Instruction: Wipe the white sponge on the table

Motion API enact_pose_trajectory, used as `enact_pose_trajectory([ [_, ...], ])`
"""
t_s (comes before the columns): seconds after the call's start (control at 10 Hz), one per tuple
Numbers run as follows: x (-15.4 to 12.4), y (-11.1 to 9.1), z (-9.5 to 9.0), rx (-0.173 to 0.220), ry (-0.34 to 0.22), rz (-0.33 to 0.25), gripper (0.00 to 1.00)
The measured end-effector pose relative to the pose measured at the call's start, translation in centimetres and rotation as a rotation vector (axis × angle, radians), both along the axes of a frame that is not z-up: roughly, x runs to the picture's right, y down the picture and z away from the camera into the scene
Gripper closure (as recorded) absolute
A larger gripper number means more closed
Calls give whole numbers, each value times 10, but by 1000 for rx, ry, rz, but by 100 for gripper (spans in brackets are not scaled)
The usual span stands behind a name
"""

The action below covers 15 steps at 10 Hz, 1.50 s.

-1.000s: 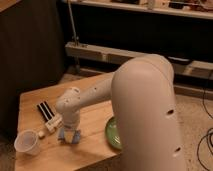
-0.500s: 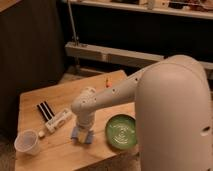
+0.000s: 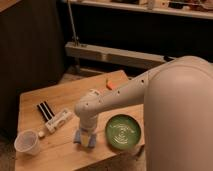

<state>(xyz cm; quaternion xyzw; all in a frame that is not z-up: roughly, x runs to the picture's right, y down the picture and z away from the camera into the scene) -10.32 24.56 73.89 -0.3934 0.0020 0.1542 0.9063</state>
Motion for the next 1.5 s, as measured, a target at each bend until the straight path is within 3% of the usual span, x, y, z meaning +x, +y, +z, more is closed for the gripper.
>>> enact_pose_trajectory([
  [0.3, -20, 35, -20, -31, -41, -75, 79],
  [0.7, -40, 66, -28, -63, -88, -133, 79],
  [1.1, -63, 63, -23, -66, -120, -138, 79],
  [1.5, -99, 33, -12, -38, -137, -133, 79],
])
